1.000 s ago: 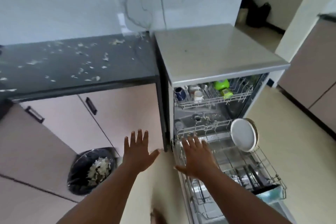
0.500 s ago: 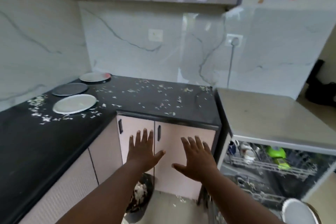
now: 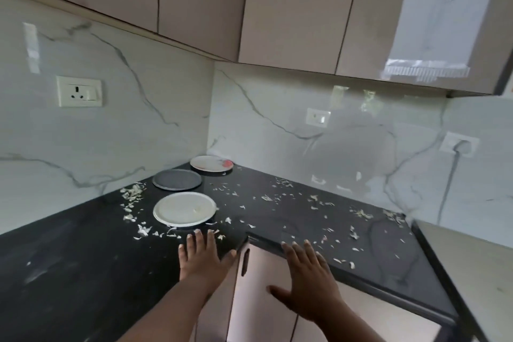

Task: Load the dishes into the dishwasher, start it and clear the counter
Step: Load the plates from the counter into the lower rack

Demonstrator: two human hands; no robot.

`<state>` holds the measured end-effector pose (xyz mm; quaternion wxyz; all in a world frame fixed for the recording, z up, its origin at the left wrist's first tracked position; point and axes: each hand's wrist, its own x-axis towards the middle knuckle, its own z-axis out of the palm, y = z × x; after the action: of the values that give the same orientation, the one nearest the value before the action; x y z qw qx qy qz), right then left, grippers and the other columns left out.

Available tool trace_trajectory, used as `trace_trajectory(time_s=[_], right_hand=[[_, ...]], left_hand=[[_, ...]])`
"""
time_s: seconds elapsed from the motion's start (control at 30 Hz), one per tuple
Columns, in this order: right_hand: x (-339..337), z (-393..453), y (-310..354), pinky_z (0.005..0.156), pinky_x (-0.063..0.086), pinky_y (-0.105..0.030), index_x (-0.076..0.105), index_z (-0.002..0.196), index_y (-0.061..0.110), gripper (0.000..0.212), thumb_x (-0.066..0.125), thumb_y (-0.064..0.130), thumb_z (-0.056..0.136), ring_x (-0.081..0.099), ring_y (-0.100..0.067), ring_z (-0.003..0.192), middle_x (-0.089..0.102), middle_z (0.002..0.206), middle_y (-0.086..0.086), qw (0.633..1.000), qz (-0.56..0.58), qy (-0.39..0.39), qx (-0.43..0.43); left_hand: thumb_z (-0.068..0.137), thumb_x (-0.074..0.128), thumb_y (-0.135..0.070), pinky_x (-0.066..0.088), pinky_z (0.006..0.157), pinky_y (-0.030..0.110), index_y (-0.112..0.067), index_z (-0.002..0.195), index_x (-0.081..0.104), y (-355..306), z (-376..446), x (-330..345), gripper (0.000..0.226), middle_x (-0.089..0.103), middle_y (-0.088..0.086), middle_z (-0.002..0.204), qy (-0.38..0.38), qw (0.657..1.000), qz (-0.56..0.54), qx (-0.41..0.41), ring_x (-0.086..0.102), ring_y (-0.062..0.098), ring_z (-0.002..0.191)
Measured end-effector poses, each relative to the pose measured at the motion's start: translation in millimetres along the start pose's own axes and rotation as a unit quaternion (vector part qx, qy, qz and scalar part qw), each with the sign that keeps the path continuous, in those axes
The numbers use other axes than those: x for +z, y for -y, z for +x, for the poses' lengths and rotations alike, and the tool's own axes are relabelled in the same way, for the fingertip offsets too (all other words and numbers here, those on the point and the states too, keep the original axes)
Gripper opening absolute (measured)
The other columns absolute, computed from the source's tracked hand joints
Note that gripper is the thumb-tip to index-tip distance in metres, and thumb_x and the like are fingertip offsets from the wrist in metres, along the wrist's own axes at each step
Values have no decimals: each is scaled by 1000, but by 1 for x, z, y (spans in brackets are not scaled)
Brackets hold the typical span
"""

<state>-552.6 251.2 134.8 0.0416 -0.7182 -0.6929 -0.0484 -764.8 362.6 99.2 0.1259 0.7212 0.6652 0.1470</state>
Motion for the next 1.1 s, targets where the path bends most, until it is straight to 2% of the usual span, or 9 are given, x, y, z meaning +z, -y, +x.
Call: trace_trajectory(time_s=[0.23,0.5,0.63,0.7,0.8,0.9,1.0,1.07,1.1], right_hand=[[24,78,36,120,-4,-43,-3,155,26,95,40,74,85,-13,-25,149,0,164,0,997,14,64,-32],[61,202,20,118,15,-44,18,152,24,83,46,66,87,11,-25,149,28,157,-2,989,79,93,-81],[73,270,13,104,36,-39,43,134,25,56,50,57,88,43,-23,128,51,135,0,984,87,113,-103],[80,302,11,97,38,-36,51,123,25,45,50,53,87,47,-23,120,56,126,0,980,100,134,-110],[85,338,20,85,41,-34,56,113,23,38,48,48,85,53,-24,112,61,117,-1,970,96,182,-127],[88,363,37,76,41,-31,57,104,22,34,51,48,83,58,-23,100,62,103,3,959,111,219,-139],[90,381,59,62,40,-26,53,83,22,20,52,42,83,57,-13,77,58,81,9,946,171,245,-125],[93,391,75,60,42,-25,54,76,21,15,49,33,84,62,-16,80,61,79,7,935,209,267,-107],[97,395,82,64,46,-27,59,82,20,14,48,29,85,65,-19,87,65,85,3,928,226,281,-94]], left_hand=[[91,29,-71,6,120,44,-20,156,3,52,69,-3,86,-2,8,164,5,993,-61,-97,2,27,150],[91,35,-69,20,115,44,-22,155,5,58,136,24,86,2,7,163,-4,976,-91,-197,14,29,148],[91,45,-63,27,111,46,-20,154,14,66,164,11,82,16,7,160,-44,957,-107,-266,26,32,143],[91,53,-54,33,108,46,-18,151,23,67,177,5,76,28,11,154,-86,936,-162,-301,34,33,138],[92,58,-43,35,108,46,-15,152,20,72,183,1,77,26,14,156,-121,906,-219,-341,33,33,139],[91,60,-38,35,108,43,-16,153,19,82,187,1,78,27,12,156,-125,899,-222,-357,33,29,140],[91,61,-34,35,109,43,-16,153,22,96,202,-7,75,32,12,154,-138,897,-212,-362,35,29,139],[91,62,-31,35,109,42,-14,151,25,106,217,-12,73,36,13,152,-141,897,-217,-359,37,29,138],[91,63,-29,36,108,41,-13,151,28,110,226,-14,71,38,14,151,-138,896,-226,-356,39,29,137]])
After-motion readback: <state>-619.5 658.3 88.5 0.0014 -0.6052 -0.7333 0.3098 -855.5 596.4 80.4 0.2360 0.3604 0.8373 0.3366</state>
